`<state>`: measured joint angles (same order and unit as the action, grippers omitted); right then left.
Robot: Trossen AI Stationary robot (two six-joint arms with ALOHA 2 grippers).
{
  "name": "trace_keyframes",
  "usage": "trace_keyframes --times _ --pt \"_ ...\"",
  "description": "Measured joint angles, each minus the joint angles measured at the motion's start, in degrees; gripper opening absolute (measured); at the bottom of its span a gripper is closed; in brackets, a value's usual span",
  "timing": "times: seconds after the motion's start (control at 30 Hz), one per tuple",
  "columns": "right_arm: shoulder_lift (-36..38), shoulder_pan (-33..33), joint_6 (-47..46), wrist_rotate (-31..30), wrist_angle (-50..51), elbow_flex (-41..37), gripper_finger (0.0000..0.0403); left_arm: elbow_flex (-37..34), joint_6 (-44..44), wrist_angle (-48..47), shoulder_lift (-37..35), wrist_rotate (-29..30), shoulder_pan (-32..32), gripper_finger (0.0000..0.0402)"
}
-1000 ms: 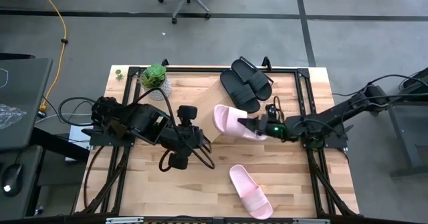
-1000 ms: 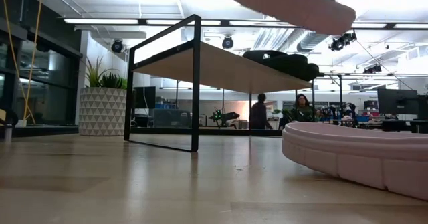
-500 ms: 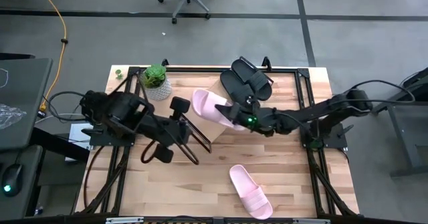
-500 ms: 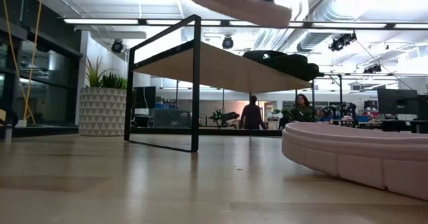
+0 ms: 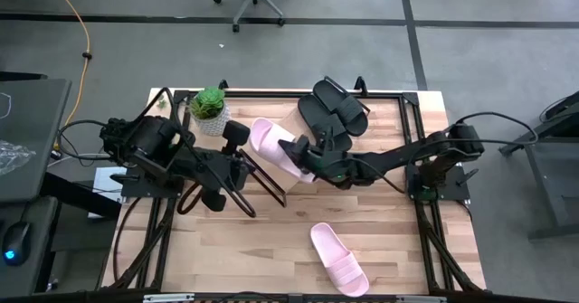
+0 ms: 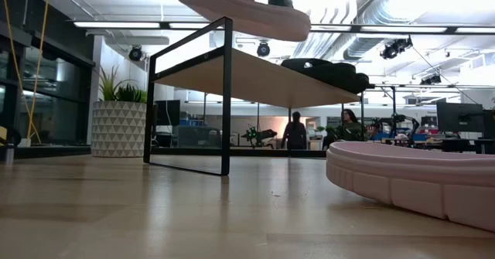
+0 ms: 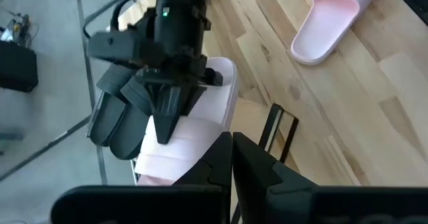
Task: Pick and place slides into the shelf
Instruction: Put the top pink slide on the shelf
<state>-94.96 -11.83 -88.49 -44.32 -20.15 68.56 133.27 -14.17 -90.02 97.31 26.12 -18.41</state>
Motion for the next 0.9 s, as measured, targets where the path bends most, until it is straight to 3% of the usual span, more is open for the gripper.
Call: trace_keyframes --times 0.3,0.9 --pt "-4.7 -0.1 -3.9 -1.3 8.4 8.6 0.0000 0.0 -2.4 0.0 -0.7 -0.6 0.0 0.0003" --pt "-7.1 -0.2 -17.7 -4.9 18.2 9.5 0.0000 0.0 -4.8 0.0 -0.7 -1.1 0.0 0.0003"
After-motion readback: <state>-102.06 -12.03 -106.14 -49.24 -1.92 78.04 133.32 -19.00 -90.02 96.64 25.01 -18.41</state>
